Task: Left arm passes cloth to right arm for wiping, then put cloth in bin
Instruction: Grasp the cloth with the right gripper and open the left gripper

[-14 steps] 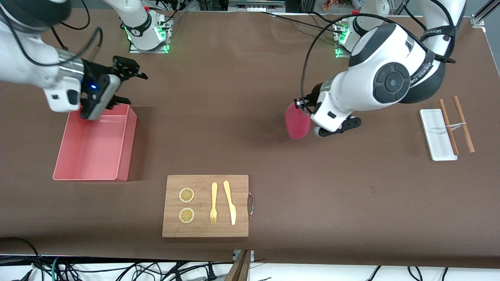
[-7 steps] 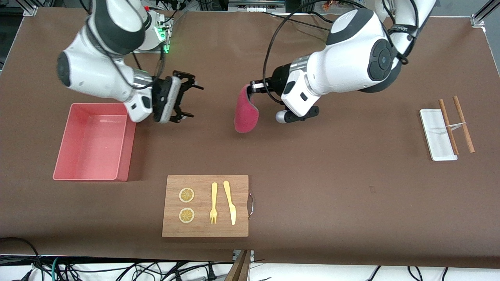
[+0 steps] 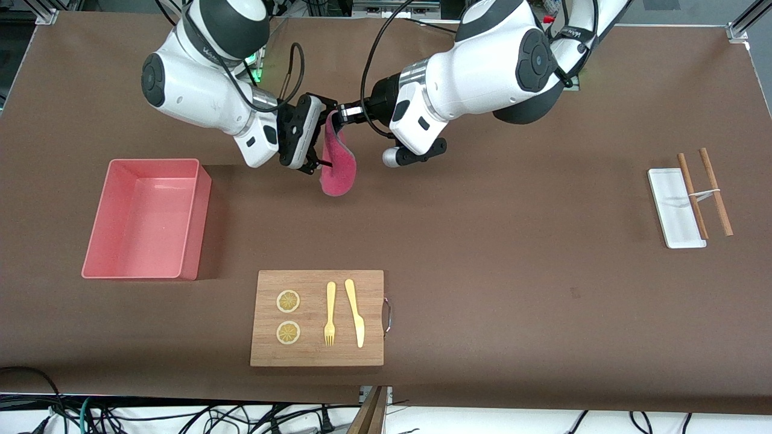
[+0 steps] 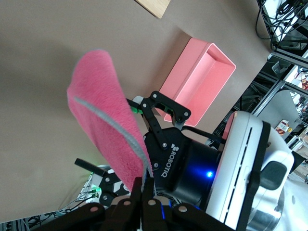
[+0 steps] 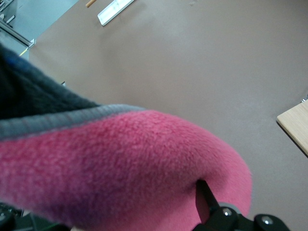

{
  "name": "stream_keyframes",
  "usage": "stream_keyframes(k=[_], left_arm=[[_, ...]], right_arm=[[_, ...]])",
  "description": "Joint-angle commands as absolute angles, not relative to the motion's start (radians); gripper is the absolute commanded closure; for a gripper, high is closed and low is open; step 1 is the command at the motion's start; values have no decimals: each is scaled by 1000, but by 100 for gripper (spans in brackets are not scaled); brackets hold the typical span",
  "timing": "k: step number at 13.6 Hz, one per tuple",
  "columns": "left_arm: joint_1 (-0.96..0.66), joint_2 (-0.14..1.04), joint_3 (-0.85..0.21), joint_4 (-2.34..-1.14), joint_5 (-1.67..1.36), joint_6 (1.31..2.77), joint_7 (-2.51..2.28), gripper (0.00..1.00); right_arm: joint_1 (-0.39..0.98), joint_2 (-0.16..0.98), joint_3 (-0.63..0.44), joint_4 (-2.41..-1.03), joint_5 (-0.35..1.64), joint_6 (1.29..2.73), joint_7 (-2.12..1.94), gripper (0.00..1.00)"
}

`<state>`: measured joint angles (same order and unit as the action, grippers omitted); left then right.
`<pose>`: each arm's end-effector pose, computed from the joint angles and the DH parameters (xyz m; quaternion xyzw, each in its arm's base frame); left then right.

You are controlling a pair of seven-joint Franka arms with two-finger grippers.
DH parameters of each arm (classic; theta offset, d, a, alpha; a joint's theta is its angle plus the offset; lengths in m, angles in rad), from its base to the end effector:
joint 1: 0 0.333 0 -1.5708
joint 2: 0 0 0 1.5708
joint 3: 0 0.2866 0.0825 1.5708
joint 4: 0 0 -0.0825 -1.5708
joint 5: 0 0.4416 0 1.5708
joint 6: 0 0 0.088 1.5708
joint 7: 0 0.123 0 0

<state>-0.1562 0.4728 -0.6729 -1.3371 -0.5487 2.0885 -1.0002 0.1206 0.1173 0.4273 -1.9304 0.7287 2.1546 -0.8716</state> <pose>0.5571 -0.5171 0.5140 0.8810 0.2140 -0.1986 0.3722 0.5401 0.3669 0.3864 -0.8195 -0.4652 -0.1035 0.3183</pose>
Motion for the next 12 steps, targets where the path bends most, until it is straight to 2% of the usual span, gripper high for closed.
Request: stream_keyframes(k=[1, 2, 3, 4, 5, 12], left_arm=[[-152, 477, -675, -1330, -565, 2097, -1008, 100], [-152, 477, -675, -1330, -565, 2097, -1008, 100], [-152, 477, -675, -1330, -565, 2097, -1008, 100], [-152, 477, -675, -1330, -565, 2097, -1008, 100], [-152, 477, -675, -1330, -563, 2097, -1008, 100], [-150, 477, -675, -1330, -563, 2095, -1008, 100]], right_arm=[[109, 92, 445, -1974, 750, 2197, -861, 8], [109, 92, 445, -1973, 750, 2197, -861, 33], [109, 94, 445, -1973, 752, 2198, -859, 67], [109, 94, 445, -1971, 752, 2197, -859, 91], [107, 94, 445, -1970, 752, 2197, -859, 100], [83, 86, 437, -1948, 689, 2184, -776, 100]])
